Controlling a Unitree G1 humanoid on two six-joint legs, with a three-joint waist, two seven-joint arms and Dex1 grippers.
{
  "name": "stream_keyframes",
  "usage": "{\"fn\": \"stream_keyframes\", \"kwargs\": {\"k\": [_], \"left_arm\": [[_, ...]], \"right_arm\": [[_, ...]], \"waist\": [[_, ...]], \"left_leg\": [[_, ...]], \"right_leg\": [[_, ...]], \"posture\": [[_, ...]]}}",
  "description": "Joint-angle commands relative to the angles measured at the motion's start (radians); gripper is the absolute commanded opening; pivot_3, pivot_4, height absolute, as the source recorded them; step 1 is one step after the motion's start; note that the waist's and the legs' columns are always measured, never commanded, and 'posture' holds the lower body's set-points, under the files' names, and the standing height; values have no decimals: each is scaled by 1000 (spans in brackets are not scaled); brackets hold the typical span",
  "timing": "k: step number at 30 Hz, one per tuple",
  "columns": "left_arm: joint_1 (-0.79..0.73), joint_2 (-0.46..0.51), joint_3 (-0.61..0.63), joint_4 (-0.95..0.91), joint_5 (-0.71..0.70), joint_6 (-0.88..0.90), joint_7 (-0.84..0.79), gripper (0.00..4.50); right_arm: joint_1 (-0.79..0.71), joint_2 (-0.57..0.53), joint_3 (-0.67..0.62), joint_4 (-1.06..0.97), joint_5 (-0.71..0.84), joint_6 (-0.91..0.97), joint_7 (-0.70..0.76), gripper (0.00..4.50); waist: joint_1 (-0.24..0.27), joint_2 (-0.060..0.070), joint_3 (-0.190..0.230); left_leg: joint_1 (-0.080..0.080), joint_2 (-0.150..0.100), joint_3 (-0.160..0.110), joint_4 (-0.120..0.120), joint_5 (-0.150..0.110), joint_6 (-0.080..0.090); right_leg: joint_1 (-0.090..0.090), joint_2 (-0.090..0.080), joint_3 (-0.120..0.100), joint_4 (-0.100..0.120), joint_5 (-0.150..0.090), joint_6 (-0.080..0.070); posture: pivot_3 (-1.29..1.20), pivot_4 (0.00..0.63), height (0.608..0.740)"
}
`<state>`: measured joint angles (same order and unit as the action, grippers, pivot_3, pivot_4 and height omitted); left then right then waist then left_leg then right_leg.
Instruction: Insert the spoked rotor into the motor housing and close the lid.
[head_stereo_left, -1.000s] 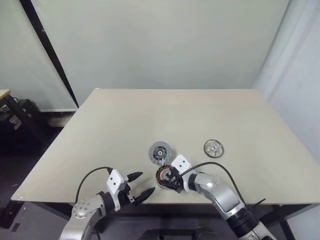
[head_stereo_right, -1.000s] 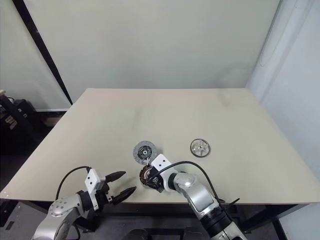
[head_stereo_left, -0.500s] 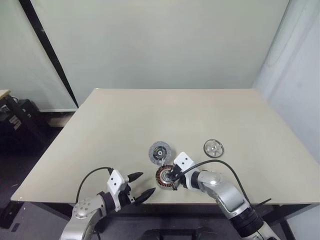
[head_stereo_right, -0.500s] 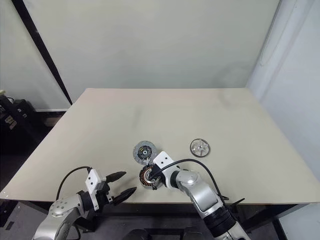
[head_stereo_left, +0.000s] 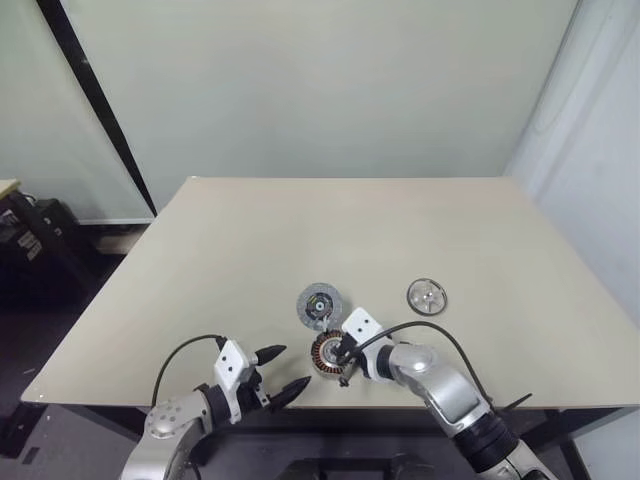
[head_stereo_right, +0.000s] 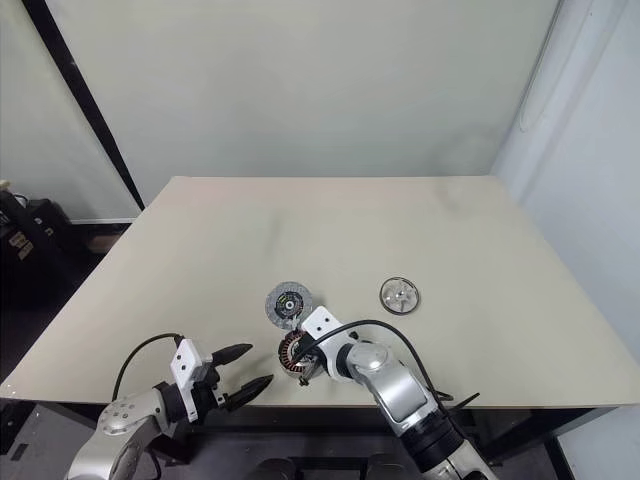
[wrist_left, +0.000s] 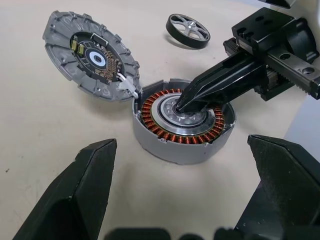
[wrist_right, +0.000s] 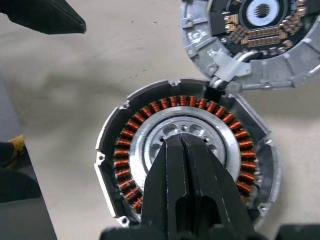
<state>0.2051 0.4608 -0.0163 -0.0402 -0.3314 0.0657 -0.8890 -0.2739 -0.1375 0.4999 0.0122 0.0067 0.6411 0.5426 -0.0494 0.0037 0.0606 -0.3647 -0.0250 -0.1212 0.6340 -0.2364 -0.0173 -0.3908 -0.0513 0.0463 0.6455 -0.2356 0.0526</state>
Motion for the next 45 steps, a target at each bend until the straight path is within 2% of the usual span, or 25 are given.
{"fn": "stream_keyframes", "kwargs": {"k": [1, 8, 13, 21, 32, 45], "left_arm": [[-1, 2, 7, -23, -3, -15, 1, 4500], [-1, 0, 7, -22, -4, -17, 2, 4500], [-4, -2, 9, -15, -4, -22, 2, 4500], [-16, -10, 7, -7, -2, -26, 3, 4500], [-28, -12, 6, 0, -3, -26, 2, 4500], [-35, -16, 2, 8, 0, -28, -2, 4500]], "right_arm": [[-22, 16, 11, -14, -4, -25, 5, 29], [-22, 12, 9, -18, -9, -30, 7, 29], [-31, 9, -40, -52, 9, -28, 1, 29], [5, -12, -15, 26, -20, -54, 0, 29], [-19, 10, -85, -24, 8, -53, -19, 29], [-20, 9, -62, -28, -9, -56, -14, 29]], "waist": [[0, 0, 0], [0, 0, 0], [0, 0, 0], [0, 0, 0], [0, 0, 0], [0, 0, 0]], "left_leg": [[0, 0, 0, 0, 0, 0], [0, 0, 0, 0, 0, 0], [0, 0, 0, 0, 0, 0], [0, 0, 0, 0, 0, 0], [0, 0, 0, 0, 0, 0], [0, 0, 0, -1, 0, 0]], "right_leg": [[0, 0, 0, 0, 0, 0], [0, 0, 0, 0, 0, 0], [0, 0, 0, 0, 0, 0], [0, 0, 0, 0, 0, 0], [0, 0, 0, 0, 0, 0], [0, 0, 0, 0, 0, 0]], "posture": [[0, 0, 740], [0, 0, 740], [0, 0, 740], [0, 0, 740], [0, 0, 740], [0, 0, 740]]}}
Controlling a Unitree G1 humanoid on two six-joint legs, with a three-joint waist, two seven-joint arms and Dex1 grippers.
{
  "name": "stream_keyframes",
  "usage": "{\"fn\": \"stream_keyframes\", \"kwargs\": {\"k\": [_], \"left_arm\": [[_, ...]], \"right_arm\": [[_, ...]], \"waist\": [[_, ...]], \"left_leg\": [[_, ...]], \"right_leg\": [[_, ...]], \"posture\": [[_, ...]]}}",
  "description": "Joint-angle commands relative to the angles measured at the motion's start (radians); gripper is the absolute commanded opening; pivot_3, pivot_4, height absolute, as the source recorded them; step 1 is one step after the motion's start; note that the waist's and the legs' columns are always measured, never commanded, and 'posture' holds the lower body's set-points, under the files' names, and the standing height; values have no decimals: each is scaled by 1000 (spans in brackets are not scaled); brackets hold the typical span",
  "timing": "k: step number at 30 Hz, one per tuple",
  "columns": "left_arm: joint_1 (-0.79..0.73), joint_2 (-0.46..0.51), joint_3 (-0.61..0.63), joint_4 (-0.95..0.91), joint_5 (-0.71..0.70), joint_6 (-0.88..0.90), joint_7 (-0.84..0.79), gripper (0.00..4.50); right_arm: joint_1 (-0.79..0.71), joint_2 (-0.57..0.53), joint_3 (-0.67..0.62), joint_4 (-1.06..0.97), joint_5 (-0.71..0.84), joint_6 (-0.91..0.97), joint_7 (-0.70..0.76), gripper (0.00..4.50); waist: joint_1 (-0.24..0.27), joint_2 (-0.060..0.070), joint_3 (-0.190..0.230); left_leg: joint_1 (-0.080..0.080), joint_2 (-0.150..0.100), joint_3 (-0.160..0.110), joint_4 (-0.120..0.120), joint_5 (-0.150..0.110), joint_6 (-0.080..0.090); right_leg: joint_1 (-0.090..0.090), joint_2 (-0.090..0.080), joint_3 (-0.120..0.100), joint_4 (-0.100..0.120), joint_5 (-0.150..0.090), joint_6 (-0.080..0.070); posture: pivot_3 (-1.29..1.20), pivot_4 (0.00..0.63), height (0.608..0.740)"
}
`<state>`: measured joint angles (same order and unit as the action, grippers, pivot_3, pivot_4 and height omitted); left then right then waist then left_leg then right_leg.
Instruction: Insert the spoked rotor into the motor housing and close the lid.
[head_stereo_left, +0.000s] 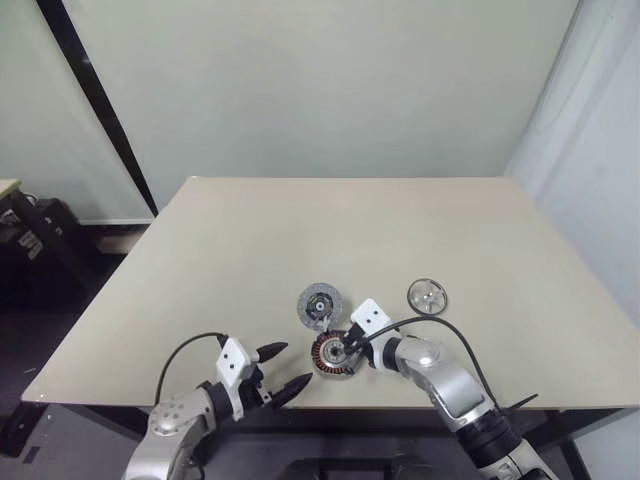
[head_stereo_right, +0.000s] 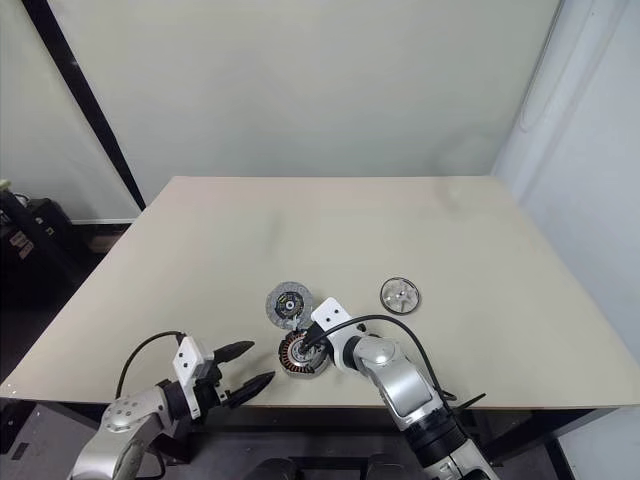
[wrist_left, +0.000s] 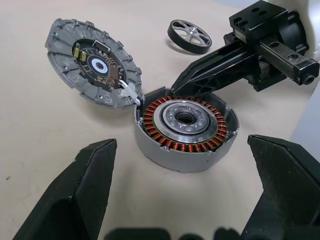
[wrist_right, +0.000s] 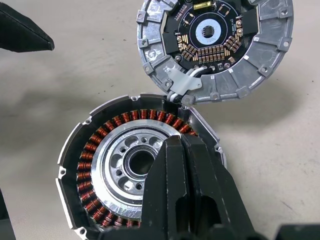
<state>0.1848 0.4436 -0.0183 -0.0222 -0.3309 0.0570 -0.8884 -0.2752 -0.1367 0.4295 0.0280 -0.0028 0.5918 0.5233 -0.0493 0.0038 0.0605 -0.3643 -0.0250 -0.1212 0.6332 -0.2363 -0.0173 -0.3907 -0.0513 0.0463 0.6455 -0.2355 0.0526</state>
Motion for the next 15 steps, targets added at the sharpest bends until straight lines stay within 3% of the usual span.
{"fn": "stream_keyframes", "kwargs": {"k": [1, 5, 8, 15], "left_arm": [[-15, 1, 4, -9, -1, -20, -3, 4500], [-14, 3, 7, -12, -2, -20, -3, 4500], [-15, 4, 11, -18, -8, -16, -3, 4500], [-35, -5, 14, -42, -21, -15, 2, 4500]], "right_arm": [[-17, 9, 11, -43, 1, -7, 6, 29], [-13, 9, 21, -38, 1, -14, 9, 29], [-8, -6, 8, -75, 27, -10, 37, 591], [48, 2, -163, -213, 135, 113, -3, 3008]], "waist": [[0, 0, 0], [0, 0, 0], [0, 0, 0], [1, 0, 0]], "left_leg": [[0, 0, 0, 0, 0, 0], [0, 0, 0, 0, 0, 0], [0, 0, 0, 0, 0, 0], [0, 0, -1, 0, 0, 0]], "right_leg": [[0, 0, 0, 0, 0, 0], [0, 0, 0, 0, 0, 0], [0, 0, 0, 0, 0, 0], [0, 0, 0, 0, 0, 0]], "posture": [[0, 0, 740], [0, 0, 740], [0, 0, 740], [0, 0, 740]]}}
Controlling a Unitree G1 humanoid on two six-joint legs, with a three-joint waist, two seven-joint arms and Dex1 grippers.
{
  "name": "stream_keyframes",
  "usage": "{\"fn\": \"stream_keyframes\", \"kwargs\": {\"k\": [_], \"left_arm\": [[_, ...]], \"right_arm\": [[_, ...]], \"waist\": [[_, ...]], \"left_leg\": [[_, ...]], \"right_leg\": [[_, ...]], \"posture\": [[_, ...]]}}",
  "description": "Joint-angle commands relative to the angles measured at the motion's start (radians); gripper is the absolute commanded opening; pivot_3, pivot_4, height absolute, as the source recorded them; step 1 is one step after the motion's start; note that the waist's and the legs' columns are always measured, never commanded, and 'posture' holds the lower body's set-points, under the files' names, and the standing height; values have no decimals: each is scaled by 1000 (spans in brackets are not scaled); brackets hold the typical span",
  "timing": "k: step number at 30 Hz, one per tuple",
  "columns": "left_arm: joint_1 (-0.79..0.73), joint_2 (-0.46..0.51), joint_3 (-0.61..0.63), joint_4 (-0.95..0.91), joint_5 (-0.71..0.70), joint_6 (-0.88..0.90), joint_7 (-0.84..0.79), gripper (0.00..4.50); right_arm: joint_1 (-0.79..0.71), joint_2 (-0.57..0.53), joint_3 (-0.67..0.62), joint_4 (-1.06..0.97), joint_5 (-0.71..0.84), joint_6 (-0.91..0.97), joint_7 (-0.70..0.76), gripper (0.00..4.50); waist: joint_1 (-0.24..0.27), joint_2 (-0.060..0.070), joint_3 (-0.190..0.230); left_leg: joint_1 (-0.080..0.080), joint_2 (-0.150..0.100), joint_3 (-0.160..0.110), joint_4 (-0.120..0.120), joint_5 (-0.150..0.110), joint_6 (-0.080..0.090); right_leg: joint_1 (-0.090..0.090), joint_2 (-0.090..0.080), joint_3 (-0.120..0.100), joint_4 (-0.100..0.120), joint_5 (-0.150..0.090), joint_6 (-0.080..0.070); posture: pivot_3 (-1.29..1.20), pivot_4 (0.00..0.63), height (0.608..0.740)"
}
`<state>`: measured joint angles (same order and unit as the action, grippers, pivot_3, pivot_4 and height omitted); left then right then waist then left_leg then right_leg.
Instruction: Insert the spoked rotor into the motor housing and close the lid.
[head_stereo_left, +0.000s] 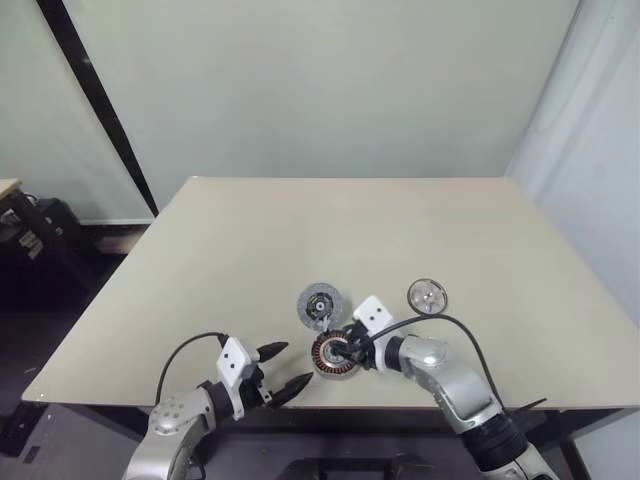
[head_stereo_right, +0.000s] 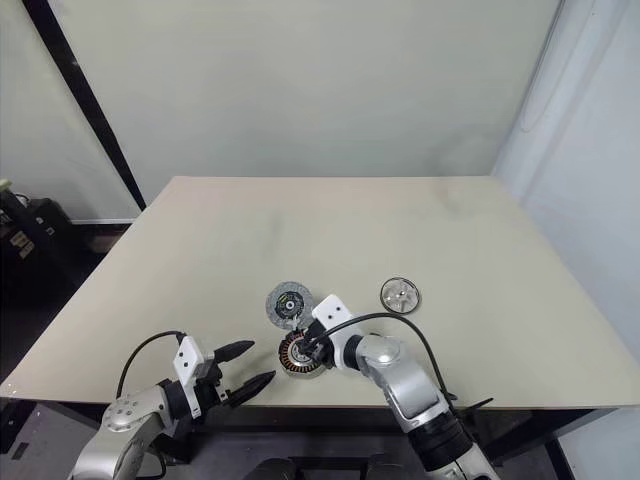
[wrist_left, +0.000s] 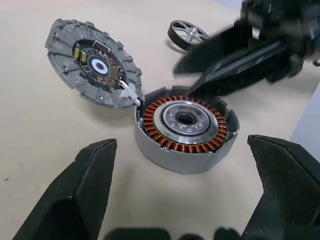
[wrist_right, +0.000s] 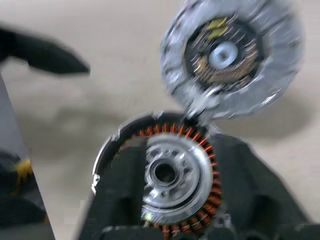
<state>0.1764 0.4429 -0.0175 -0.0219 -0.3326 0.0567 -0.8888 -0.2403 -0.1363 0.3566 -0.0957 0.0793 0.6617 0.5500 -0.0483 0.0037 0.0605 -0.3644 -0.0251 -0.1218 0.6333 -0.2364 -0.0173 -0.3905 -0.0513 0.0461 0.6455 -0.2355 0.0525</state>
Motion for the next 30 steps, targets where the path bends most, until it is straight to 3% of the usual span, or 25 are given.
{"fn": "stream_keyframes", "kwargs": {"k": [1, 4, 5, 15, 30], "left_arm": [[-32, -8, 11, -47, -21, -14, 2, 4500], [-47, -18, 2, -51, -23, -14, -4, 4500], [-53, -22, -3, -51, -22, -14, -6, 4500], [-89, -33, -24, -30, -14, -10, -23, 4500], [-74, -23, -16, -51, -14, -13, -21, 4500]], "right_arm": [[25, 2, -129, -111, 68, 64, -46, 3370], [56, -4, -236, -166, 112, 117, -87, 4441], [63, -4, -277, -175, 122, 128, -110, 4479], [-28, 66, -601, -39, 183, 187, -358, 4479], [-240, 53, -724, 460, 218, -29, -429, 4479]], "waist": [[0, 0, 0], [0, 0, 0], [0, 0, 0], [-1, 1, 0], [-2, 3, 0]], "left_leg": [[0, 0, 0, 0, 0, 0], [0, 0, 0, 0, 0, 0], [0, 0, 0, 0, 0, 0], [0, 0, 2, -1, 0, 0], [0, 0, 3, -2, 0, 1]], "right_leg": [[0, 0, 0, 0, 0, 0], [0, 0, 0, 0, 0, 0], [0, 0, 0, 0, 0, 0], [0, 0, 1, 0, 0, 0], [1, 1, 2, 0, 1, -1]], "posture": [[0, 0, 740], [0, 0, 740], [0, 0, 740], [0, 0, 740], [0, 0, 740]]}}
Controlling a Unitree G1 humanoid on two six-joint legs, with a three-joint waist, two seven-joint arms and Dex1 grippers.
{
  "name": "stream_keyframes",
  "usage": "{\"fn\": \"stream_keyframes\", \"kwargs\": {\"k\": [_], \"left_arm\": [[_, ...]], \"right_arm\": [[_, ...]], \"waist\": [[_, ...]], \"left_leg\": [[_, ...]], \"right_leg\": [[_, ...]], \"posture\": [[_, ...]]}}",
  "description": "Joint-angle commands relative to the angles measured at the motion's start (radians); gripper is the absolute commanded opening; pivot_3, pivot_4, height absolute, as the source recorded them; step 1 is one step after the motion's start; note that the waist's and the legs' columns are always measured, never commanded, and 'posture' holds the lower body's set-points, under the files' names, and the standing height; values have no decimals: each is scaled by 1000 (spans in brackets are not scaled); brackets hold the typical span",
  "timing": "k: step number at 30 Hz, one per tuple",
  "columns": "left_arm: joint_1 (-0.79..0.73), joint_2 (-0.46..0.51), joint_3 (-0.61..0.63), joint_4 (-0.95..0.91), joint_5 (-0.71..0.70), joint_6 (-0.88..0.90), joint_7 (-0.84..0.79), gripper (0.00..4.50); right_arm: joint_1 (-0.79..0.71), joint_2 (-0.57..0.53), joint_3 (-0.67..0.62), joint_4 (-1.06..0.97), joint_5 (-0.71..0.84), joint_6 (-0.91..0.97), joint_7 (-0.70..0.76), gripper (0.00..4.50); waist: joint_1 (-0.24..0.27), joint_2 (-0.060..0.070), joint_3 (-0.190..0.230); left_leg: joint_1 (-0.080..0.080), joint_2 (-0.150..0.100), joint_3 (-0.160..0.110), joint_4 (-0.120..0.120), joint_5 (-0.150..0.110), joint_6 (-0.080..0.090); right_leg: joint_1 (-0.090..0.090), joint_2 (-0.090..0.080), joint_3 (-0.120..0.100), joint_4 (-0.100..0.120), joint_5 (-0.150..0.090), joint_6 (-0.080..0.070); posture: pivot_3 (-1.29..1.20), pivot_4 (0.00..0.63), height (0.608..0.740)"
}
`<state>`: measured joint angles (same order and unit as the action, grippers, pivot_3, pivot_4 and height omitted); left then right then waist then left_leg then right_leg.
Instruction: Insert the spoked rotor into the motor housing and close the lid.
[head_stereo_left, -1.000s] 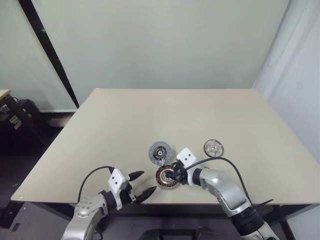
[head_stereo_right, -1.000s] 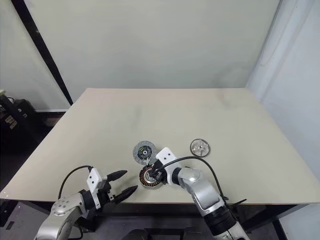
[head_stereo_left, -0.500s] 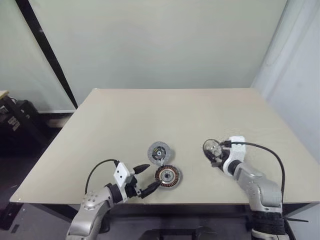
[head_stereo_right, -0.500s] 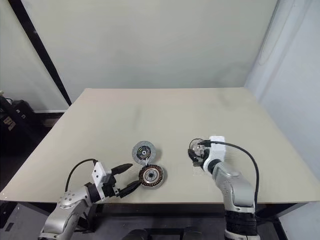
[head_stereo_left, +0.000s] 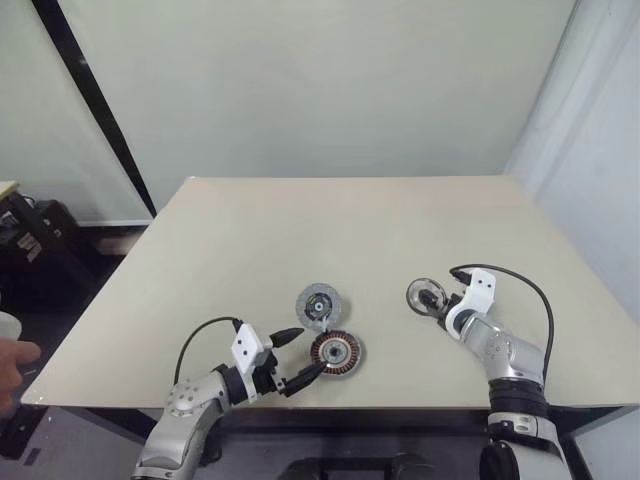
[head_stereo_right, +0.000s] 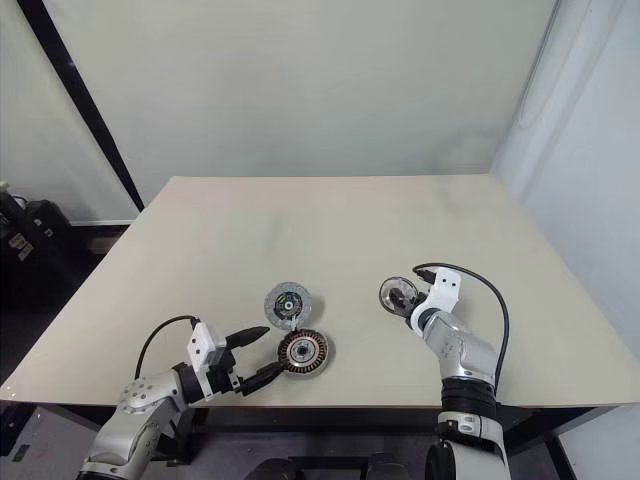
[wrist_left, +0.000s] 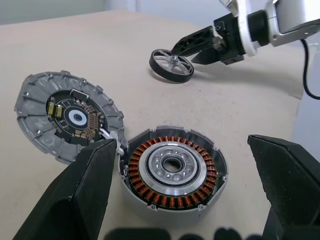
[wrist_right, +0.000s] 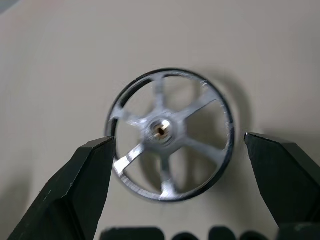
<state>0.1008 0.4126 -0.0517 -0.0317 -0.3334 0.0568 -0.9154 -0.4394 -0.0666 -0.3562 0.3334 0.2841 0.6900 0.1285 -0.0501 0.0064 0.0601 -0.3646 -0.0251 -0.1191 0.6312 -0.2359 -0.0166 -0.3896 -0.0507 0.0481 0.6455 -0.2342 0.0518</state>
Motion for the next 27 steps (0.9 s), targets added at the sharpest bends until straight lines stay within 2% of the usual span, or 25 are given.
{"fn": "stream_keyframes", "kwargs": {"k": [1, 7, 13, 22, 25, 27], "left_arm": [[5, 9, 19, -43, -14, -13, 6, 4500], [23, 12, 21, -52, -14, -16, 9, 4500], [29, 16, 19, -57, -13, -13, 13, 4500], [20, 14, 10, -50, -10, -13, 10, 4500], [18, 13, 8, -47, -9, -14, 9, 4500], [17, 11, 6, -47, -9, -14, 10, 4500]], "right_arm": [[-47, -20, -12, 53, 13, -69, -7, 4479], [-72, -5, -42, 151, 60, -97, 5, 4479], [-70, 30, -49, 144, 126, -84, 39, 4479], [-65, 48, -74, 134, 172, -96, 6, 4479], [-67, 51, -89, 141, 179, -117, -17, 3924], [-68, 55, -99, 143, 189, -123, -30, 3171]], "waist": [[0, 0, 0], [0, 1, 0], [-5, 1, 0], [-5, 1, 0], [-5, 2, 0], [-5, 2, 0]], "left_leg": [[0, 0, 0, 0, 0, 0], [0, 0, 0, 0, 0, 0], [1, 1, 1, 0, 0, 1], [1, 1, 1, 0, 0, 1], [1, 1, 1, 0, 0, 1], [1, 1, 1, 0, 0, 1]], "right_leg": [[0, 0, 0, 0, 1, 1], [0, 0, 1, 0, 1, 1], [0, 2, 1, 0, 1, 0], [0, 2, 2, 0, 1, -1], [0, 2, 1, 0, 1, -1], [0, 2, 2, 0, 1, -1]], "posture": [[0, 0, 740], [0, 0, 740], [0, 0, 740], [0, 0, 740], [0, 0, 740], [0, 0, 740]]}}
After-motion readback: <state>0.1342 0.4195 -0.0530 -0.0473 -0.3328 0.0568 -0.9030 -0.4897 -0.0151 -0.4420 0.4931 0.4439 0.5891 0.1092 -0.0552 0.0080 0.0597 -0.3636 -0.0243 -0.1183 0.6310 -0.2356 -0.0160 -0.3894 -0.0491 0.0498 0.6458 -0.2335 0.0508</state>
